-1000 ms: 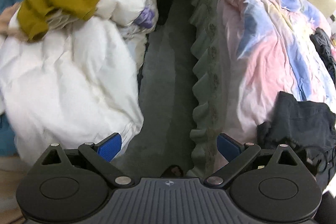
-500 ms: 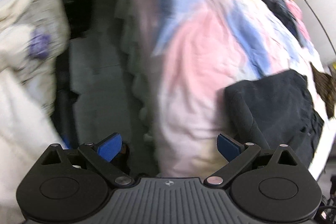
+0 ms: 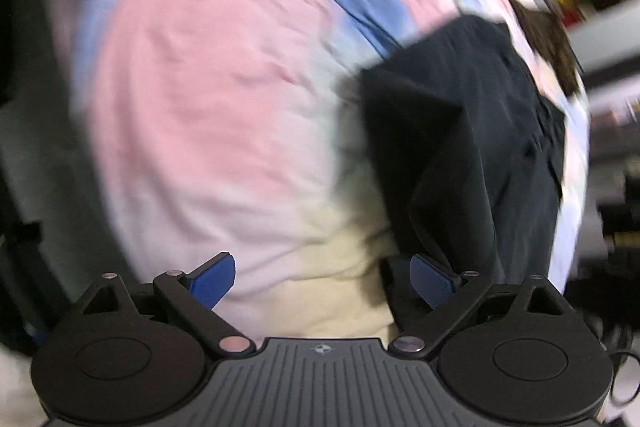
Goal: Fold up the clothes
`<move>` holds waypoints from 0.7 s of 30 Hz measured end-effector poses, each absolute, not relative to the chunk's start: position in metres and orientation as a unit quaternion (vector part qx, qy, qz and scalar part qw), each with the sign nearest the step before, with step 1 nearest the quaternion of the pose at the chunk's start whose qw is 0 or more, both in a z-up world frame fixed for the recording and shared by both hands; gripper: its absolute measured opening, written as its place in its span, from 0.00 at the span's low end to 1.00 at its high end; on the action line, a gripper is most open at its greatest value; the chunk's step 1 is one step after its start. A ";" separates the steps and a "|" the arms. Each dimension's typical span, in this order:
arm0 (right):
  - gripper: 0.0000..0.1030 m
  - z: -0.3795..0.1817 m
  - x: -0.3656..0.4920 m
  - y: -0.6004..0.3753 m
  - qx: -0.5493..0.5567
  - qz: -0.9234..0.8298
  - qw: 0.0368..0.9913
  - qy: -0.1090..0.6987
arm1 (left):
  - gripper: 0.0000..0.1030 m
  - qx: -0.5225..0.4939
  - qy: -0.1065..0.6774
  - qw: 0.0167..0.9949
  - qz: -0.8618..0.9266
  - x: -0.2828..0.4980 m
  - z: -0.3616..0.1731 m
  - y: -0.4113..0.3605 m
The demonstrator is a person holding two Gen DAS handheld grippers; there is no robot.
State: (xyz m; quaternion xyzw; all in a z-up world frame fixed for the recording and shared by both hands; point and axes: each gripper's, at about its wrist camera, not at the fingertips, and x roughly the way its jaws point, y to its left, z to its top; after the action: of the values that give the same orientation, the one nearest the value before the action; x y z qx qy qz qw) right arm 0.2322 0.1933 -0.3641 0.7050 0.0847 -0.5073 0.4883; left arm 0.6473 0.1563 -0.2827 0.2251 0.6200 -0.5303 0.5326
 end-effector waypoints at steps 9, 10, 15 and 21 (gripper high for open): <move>0.20 -0.363 0.253 0.188 0.678 -0.548 0.472 0.132 | 0.91 0.240 0.630 0.408 -0.616 0.588 -0.355 0.113; 0.22 -0.361 0.252 0.190 0.675 -0.549 0.474 0.138 | 0.91 0.241 0.624 0.399 -0.627 0.582 -0.358 0.111; 0.33 -0.352 0.245 0.204 0.674 -0.549 0.471 0.149 | 0.91 0.299 0.567 0.356 -0.681 0.549 -0.369 0.102; 0.46 -0.347 0.249 0.224 0.679 -0.547 0.465 0.157 | 0.85 0.348 0.539 0.338 -0.689 0.524 -0.377 0.093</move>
State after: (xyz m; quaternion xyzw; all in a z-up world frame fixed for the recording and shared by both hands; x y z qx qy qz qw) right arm 0.2486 0.2245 -0.3467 0.6786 0.1573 -0.5465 0.4649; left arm 0.5235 0.0928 -0.3769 0.3475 0.5386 -0.6892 0.3379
